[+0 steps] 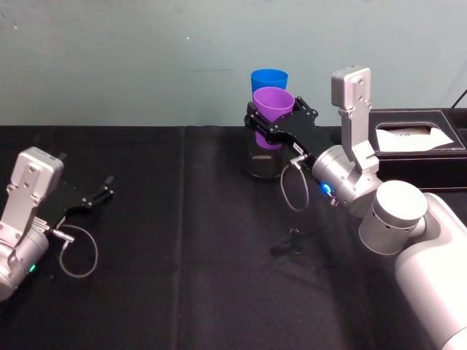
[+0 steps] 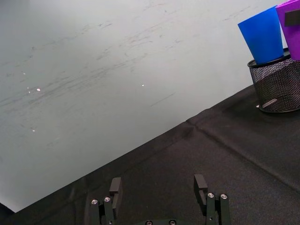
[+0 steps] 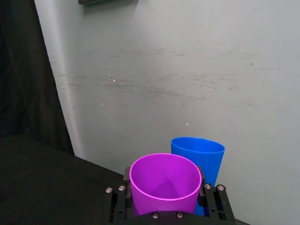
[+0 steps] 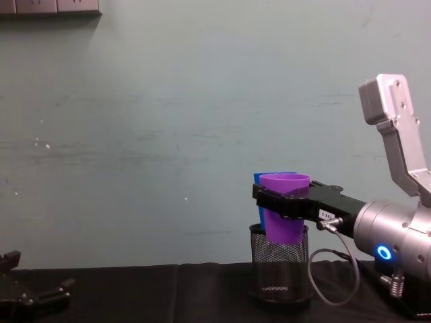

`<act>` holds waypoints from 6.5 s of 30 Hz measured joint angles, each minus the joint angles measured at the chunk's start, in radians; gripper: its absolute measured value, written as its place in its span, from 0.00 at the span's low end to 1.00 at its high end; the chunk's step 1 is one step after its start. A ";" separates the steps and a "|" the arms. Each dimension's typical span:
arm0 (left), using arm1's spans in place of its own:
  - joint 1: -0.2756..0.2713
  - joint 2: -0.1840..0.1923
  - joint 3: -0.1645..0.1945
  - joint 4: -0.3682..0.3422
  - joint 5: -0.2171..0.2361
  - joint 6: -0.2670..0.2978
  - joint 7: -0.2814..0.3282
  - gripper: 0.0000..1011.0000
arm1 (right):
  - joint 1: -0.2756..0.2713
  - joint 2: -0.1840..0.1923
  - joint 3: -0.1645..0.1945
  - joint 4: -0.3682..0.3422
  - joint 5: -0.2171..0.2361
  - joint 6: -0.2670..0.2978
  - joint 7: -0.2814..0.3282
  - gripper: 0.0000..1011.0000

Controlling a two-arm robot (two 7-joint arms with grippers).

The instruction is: Pick up one cup with a gripper and tap it against the other cup.

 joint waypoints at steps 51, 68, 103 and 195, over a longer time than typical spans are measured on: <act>0.000 0.000 0.000 0.000 0.000 0.000 0.000 0.99 | 0.000 0.000 0.000 0.000 0.000 0.000 0.000 0.74; 0.000 0.000 0.000 0.000 0.000 0.000 0.000 0.99 | 0.000 0.000 0.001 0.000 0.001 -0.001 0.002 0.74; 0.000 0.000 0.000 0.000 0.000 0.000 0.000 0.99 | -0.281 0.150 -0.031 -0.322 0.045 -0.037 0.082 0.74; 0.000 0.000 0.000 0.000 0.000 0.000 0.000 0.99 | -0.359 0.097 -0.025 -0.141 0.004 -0.223 0.099 0.99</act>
